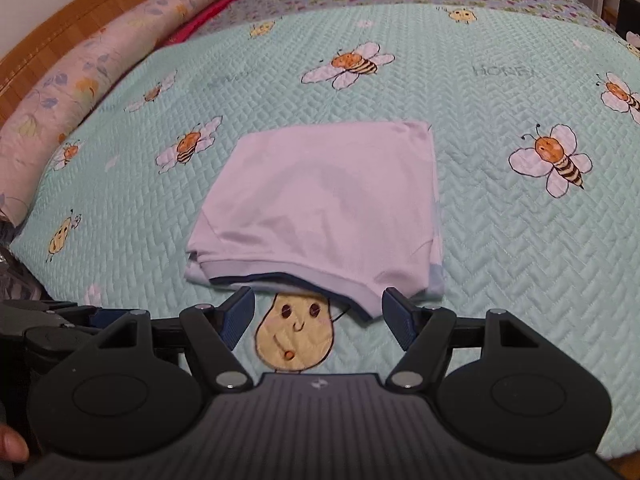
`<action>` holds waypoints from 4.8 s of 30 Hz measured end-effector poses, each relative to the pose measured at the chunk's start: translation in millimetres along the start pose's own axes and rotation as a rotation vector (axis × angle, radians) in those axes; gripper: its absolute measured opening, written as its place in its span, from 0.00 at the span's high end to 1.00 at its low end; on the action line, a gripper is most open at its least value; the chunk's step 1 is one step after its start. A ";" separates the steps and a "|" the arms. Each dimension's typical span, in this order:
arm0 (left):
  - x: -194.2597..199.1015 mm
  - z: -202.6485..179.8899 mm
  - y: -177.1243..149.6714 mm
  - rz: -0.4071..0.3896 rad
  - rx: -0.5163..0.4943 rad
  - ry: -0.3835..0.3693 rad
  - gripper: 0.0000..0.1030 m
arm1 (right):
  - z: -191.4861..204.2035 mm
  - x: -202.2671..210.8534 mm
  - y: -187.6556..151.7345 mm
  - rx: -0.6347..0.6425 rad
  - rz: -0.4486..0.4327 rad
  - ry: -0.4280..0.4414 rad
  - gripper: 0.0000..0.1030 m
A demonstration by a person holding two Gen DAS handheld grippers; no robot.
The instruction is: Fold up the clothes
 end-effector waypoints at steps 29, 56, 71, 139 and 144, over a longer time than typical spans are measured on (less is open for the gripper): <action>-85.8 33.8 -22.9 -0.664 -1.080 0.078 0.01 | -25.7 -89.7 -81.5 1.186 -0.277 -0.288 0.31; -108.4 17.1 -29.7 -0.661 -1.403 0.033 0.84 | -26.0 -98.0 -94.9 1.451 -0.418 -0.328 0.80; 27.8 -43.1 30.8 -0.858 -1.153 -0.104 0.87 | -45.3 44.6 -24.7 0.936 -0.553 -0.336 0.95; -209.2 -434.5 81.0 -0.108 -0.202 -0.597 0.43 | -585.2 13.4 -109.9 -0.507 -0.407 -0.275 0.91; -205.9 -428.6 76.4 -0.153 -0.182 -0.600 0.91 | -592.0 4.4 -103.8 -0.498 -0.410 -0.247 0.97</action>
Point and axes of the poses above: each gripper's, at about its wrist camera, not at the fingertips, and x roughly against the way its jaws point, z to its left, y to its top, the point moved 2 cm from there along -x, roughly the way its jaws point, and after that the axes turned 12 degrees about x, right-handed, at the moved point
